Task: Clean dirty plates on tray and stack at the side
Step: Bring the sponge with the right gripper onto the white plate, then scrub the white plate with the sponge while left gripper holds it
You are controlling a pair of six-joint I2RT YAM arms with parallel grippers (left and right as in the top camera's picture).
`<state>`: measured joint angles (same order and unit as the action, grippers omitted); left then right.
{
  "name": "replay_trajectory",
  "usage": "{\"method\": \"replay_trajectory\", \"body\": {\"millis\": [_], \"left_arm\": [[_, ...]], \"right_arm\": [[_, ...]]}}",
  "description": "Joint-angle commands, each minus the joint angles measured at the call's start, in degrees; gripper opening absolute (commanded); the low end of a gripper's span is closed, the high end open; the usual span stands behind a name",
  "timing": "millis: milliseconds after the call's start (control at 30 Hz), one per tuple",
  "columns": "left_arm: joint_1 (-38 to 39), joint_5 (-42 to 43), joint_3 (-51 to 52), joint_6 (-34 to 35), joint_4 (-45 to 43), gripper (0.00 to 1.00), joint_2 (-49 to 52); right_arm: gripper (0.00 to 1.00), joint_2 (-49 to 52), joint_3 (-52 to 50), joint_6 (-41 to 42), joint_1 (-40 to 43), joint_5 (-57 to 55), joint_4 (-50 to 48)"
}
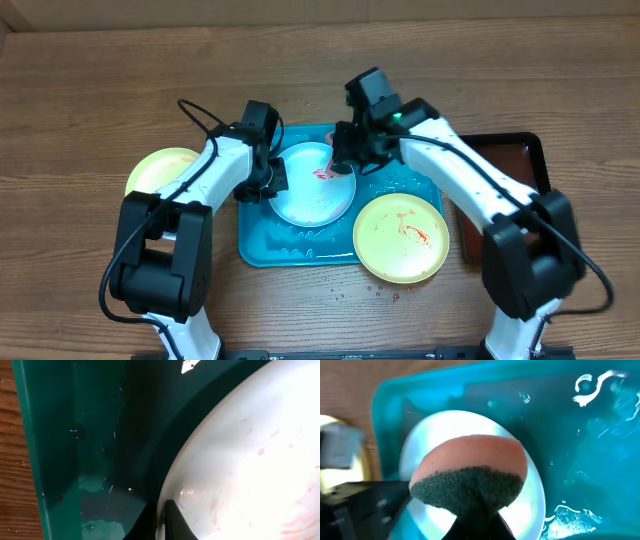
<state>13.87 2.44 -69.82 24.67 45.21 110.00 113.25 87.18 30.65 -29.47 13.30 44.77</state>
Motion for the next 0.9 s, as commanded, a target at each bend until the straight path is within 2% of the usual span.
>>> {"method": "replay_trajectory", "body": {"millis": [0,467,867], "left_arm": [[-1.2,-0.4,3.2,-2.7,-0.2,0.04,3.9],[-6.5,15.4,3.2,-6.8,0.2,0.04,3.9],[-7.1,16.7,3.2,-8.0,-0.1,0.04,3.9]], "right_arm": [[0.04,2.9,0.0,1.1,-0.1,-0.6,-0.2],[0.04,11.0,0.0,0.9,-0.2,2.0,-1.8],[0.04,19.0,0.0,2.4,-2.6,20.2,-14.2]]}}
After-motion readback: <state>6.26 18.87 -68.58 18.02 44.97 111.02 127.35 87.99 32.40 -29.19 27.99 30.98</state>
